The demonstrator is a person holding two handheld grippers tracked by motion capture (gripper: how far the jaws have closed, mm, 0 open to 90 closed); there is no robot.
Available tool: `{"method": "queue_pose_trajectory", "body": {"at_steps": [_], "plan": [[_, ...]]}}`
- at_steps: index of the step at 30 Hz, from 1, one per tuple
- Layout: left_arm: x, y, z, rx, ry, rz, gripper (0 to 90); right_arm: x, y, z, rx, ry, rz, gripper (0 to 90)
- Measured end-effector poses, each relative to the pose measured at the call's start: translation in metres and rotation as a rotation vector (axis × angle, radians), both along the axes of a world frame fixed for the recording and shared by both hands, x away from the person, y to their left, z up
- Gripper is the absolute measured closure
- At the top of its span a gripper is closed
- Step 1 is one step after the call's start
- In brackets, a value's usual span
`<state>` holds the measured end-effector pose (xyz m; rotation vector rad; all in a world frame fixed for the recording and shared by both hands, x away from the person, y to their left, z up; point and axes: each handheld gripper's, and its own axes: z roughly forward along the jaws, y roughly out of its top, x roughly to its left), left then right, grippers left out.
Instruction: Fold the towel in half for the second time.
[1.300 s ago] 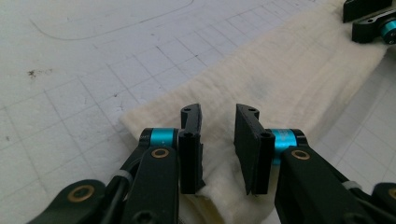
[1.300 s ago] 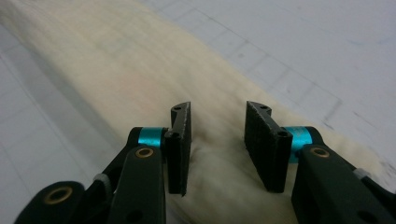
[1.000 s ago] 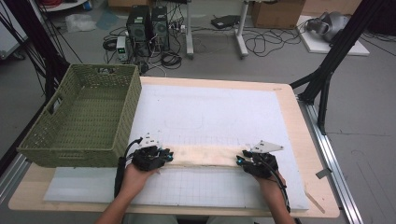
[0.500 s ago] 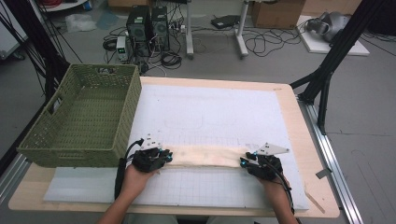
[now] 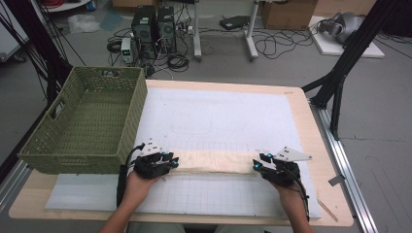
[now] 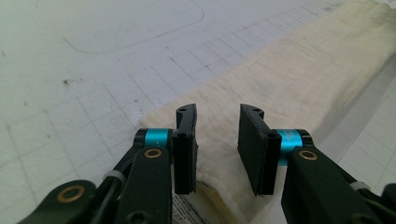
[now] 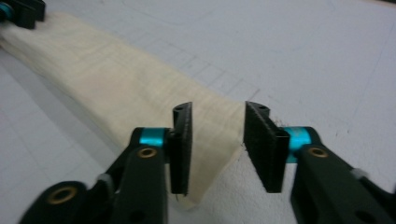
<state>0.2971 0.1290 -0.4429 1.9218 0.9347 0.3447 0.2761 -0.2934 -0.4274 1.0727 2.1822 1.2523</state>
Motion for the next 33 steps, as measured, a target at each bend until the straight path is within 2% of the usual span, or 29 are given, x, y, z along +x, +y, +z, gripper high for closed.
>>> {"method": "queue_pose_trajectory", "body": {"at_steps": [3, 6, 7, 9, 15, 17, 20, 23, 25, 28, 29, 33], "plan": [[-0.002, 0.001, -0.004, 0.028, 0.023, -0.019, 78.9, 0.000, 0.002, -0.003, -0.030, 0.035, 0.051, 78.3], [-0.003, -0.001, -0.006, 0.072, 0.032, -0.023, 84.2, 0.002, 0.007, -0.012, -0.097, 0.082, 0.075, 79.4], [-0.003, -0.001, -0.006, 0.081, 0.031, -0.020, 84.6, 0.003, 0.007, -0.014, -0.106, 0.093, 0.074, 79.2], [-0.004, -0.002, -0.005, 0.108, 0.021, -0.018, 85.7, 0.004, 0.005, -0.018, -0.103, 0.106, 0.071, 79.2], [-0.005, -0.001, -0.005, 0.107, 0.021, -0.011, 86.2, 0.003, 0.000, -0.017, -0.107, 0.115, 0.058, 77.0], [-0.005, 0.001, -0.004, 0.085, 0.021, -0.010, 84.0, 0.001, -0.001, -0.014, -0.109, 0.104, 0.053, 72.7], [-0.004, 0.006, 0.003, -0.008, -0.013, 0.015, 64.7, -0.002, -0.006, -0.004, -0.065, 0.058, 0.039, 68.0], [-0.003, 0.011, 0.011, -0.085, -0.060, 0.014, 53.6, -0.005, -0.010, 0.005, -0.024, 0.004, 0.016, 60.7], [-0.003, 0.012, 0.014, -0.115, -0.097, 0.018, 48.9, -0.006, -0.010, 0.010, -0.020, -0.026, -0.003, 53.0], [-0.002, 0.013, 0.020, -0.156, -0.130, 0.034, 43.6, -0.007, -0.010, 0.015, -0.021, -0.058, -0.036, 43.6], [-0.001, 0.014, 0.022, -0.178, -0.130, 0.034, 40.9, -0.007, -0.011, 0.016, -0.019, -0.067, -0.041, 41.8], [0.003, 0.018, 0.029, -0.217, -0.136, 0.060, 32.2, -0.008, -0.015, 0.021, -0.004, -0.087, -0.081, 33.0]]}}
